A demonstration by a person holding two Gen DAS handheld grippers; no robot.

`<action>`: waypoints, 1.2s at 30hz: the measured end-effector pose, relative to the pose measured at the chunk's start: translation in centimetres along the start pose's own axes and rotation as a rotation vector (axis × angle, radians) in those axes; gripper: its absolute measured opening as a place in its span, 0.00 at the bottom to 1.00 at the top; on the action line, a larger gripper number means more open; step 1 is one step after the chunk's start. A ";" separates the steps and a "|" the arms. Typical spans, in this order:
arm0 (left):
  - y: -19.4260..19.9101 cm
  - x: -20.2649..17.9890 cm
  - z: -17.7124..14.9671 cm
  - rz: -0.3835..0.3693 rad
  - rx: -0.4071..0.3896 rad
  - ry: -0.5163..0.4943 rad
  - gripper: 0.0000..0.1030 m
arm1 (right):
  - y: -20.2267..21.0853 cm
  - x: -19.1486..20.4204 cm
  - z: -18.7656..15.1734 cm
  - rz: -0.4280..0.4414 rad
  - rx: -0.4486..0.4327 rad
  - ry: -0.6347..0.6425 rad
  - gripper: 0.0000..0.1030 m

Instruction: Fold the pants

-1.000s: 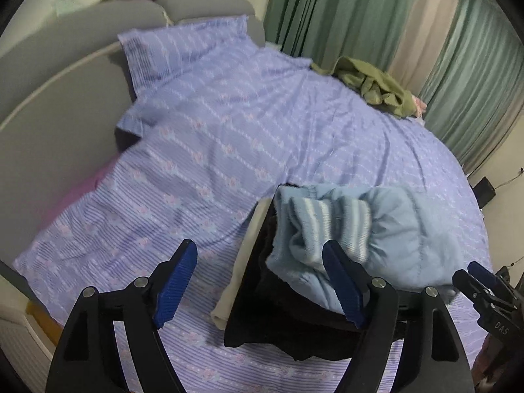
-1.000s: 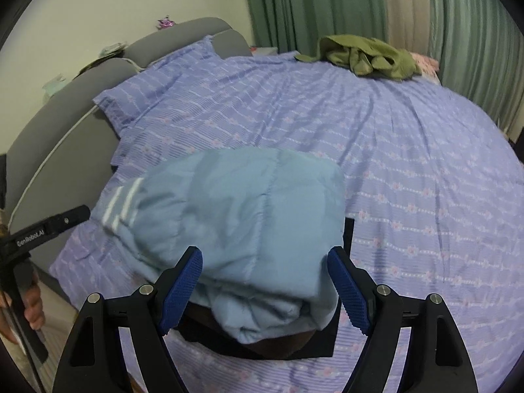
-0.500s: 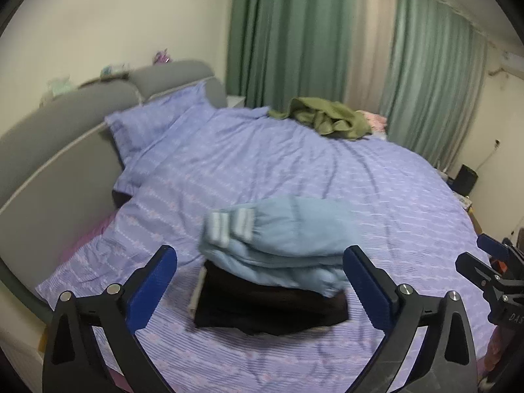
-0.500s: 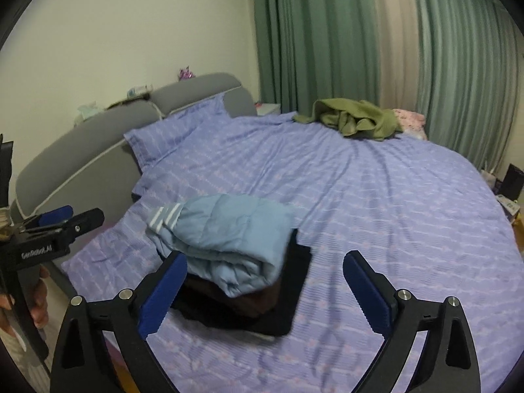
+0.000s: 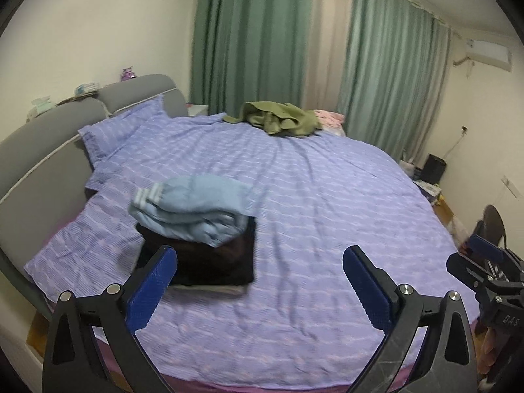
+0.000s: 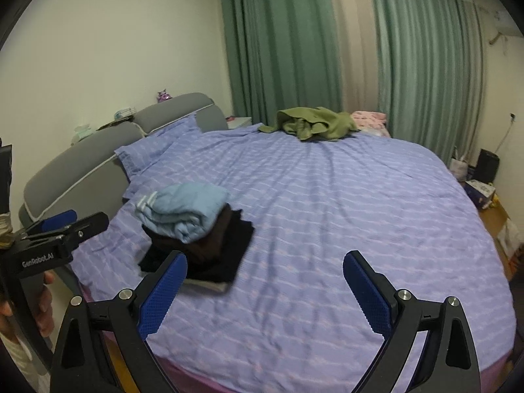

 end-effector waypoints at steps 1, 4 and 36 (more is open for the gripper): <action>0.6 -1.4 -0.5 -0.005 -0.003 -0.014 1.00 | 1.1 -1.0 -0.5 -0.006 0.000 -0.004 0.94; 2.2 -4.9 -1.7 -0.023 -0.012 -0.035 1.00 | 4.0 -3.5 -1.9 -0.023 -0.002 -0.013 0.94; 9.4 -17.2 -3.5 -0.149 -0.088 -0.162 1.00 | 15.7 -11.9 -5.3 -0.159 -0.095 -0.110 0.94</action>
Point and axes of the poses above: each gripper's, at about its wrist camera, not at the fingertips, and y roughly against the way its jaws point, x to its left, z to its top, the point moved 3 cm from there along -y, roughly the way its jaws point, and after that the axes turned 4 degrees about -x, right-handed, at the moved point
